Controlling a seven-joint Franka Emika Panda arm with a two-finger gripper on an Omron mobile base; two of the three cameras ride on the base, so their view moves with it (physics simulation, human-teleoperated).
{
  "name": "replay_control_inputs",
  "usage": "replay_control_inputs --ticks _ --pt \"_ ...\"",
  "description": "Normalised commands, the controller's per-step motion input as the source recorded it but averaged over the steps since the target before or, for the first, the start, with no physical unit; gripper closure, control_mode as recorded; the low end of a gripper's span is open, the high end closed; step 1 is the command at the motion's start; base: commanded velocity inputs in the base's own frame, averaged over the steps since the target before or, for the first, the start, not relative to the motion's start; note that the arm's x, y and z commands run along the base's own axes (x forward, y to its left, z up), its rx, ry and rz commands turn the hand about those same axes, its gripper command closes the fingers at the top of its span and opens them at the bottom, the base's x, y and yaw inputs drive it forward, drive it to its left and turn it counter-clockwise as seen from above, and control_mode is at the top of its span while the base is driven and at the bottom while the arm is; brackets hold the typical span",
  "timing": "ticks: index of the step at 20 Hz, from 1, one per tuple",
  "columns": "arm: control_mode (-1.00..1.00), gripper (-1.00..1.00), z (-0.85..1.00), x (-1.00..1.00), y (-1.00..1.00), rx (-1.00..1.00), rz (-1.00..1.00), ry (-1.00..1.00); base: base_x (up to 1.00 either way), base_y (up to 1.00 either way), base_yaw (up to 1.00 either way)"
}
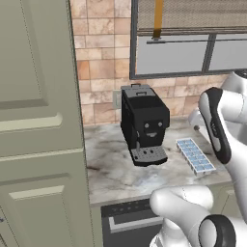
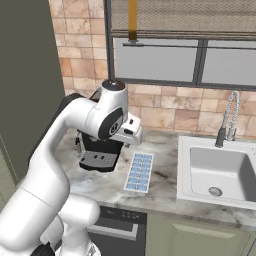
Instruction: The ice cube tray has been filled with water. Take the tray and place it in the freezer to make ice. Close the freezer door after placing the tray.
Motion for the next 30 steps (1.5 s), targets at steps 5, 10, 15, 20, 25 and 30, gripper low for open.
replay_control_inputs --ticks 5,10,15,20,25,30 --pt "-1.00 -1.00 -0.18 -0.11 -0.43 0.04 -0.26 0.00 0.00 0.00 0.00" --pt "-1.00 -1.00 -0.15 0.00 -0.50 0.21 -0.18 0.00 0.00 0.00 0.00" --pt "-1.00 -1.00 -0.24 0.00 -0.53 0.27 -0.06 0.00 0.00 0.00 0.00" --pt "-1.00 -1.00 -0.48 0.00 -0.35 0.21 -0.07 0.00 0.00 0.00 0.00" --pt "-1.00 -1.00 -0.49 0.00 -0.15 0.17 -0.07 0.00 0.00 0.00 0.00" --pt "-1.00 -1.00 -0.47 0.03 -0.02 0.14 -0.06 0.00 0.00 0.00 0.00"
